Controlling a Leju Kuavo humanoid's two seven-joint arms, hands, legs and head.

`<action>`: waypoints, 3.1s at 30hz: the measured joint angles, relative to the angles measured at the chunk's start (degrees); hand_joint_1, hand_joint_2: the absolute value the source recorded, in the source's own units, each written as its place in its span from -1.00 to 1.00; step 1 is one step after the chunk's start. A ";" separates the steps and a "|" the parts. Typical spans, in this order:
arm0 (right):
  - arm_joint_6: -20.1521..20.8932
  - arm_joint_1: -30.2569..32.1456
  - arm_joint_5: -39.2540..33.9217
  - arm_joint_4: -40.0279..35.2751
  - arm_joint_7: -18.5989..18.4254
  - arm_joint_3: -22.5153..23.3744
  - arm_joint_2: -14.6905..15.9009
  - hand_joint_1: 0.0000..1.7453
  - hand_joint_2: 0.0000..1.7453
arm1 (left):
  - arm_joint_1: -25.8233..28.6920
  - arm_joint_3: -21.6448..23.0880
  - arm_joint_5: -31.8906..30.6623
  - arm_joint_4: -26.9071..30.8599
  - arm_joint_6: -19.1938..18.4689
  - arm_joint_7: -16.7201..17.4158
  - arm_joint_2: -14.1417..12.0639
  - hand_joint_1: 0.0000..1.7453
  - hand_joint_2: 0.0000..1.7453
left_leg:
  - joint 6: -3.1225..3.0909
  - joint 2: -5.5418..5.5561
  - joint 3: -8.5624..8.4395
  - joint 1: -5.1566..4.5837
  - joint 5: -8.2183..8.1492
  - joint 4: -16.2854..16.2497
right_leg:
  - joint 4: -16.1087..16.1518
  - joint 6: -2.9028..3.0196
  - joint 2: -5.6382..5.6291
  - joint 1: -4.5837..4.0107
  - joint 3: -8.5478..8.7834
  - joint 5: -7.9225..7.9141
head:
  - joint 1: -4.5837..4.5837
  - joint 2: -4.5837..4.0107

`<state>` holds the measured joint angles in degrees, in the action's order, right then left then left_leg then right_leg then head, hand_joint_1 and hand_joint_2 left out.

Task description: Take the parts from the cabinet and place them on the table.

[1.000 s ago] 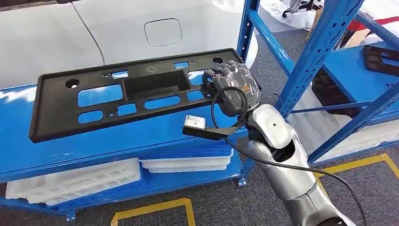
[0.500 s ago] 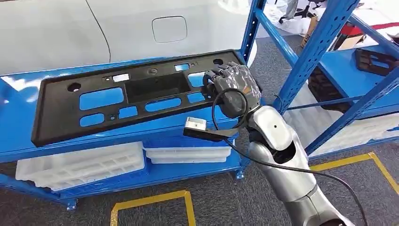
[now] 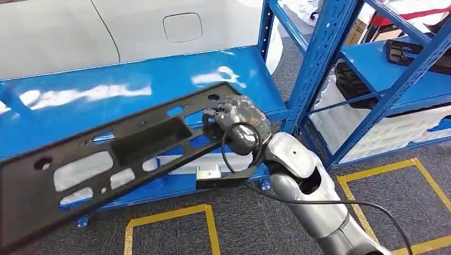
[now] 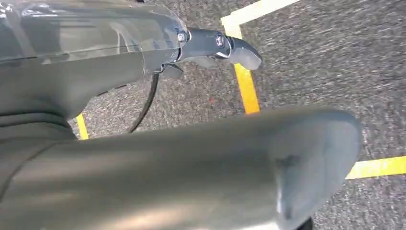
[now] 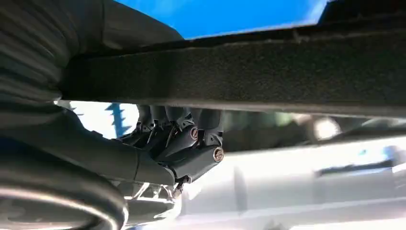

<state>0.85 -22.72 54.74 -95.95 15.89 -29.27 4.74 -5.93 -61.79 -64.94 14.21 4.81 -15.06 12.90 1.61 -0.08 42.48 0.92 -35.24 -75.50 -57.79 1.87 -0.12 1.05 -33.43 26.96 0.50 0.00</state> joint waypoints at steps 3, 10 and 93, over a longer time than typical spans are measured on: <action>1.10 2.05 -5.84 0.00 1.49 -3.96 0.28 1.00 1.00 | -0.01 -0.35 0.07 0.00 0.02 -0.04 0.00 -1.00 -1.00 | 0.29 -0.02 -4.27 0.51 4.38 2.29 | -0.18 -0.45 0.00 0.13 -2.13 -1.50 | 0.02 0.00; 1.34 3.27 -10.03 0.00 1.97 -9.31 1.53 1.00 1.00 | 0.00 -1.07 -0.04 0.00 0.13 -0.04 0.00 -1.00 -1.00 | -1.29 0.18 -13.47 0.08 5.05 17.63 | -0.24 -3.11 -0.08 -0.12 -3.55 -4.47 | 0.09 0.00; 2.47 12.59 -14.98 -1.09 2.30 -16.19 3.26 1.00 1.00 | 0.11 0.18 -5.18 -0.02 0.90 1.35 0.79 -1.00 -1.00 | 0.16 0.00 -1.78 0.26 -0.54 -1.26 | 0.84 -0.19 0.40 -0.18 2.00 0.45 | 0.72 0.00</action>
<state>3.32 -10.13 39.76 -97.04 18.18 -45.46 8.00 -5.81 -61.61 -70.12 14.19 5.70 -13.70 13.68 1.77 -0.08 40.71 1.19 -35.79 -76.76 -56.96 1.68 0.29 0.87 -31.43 27.42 1.22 0.00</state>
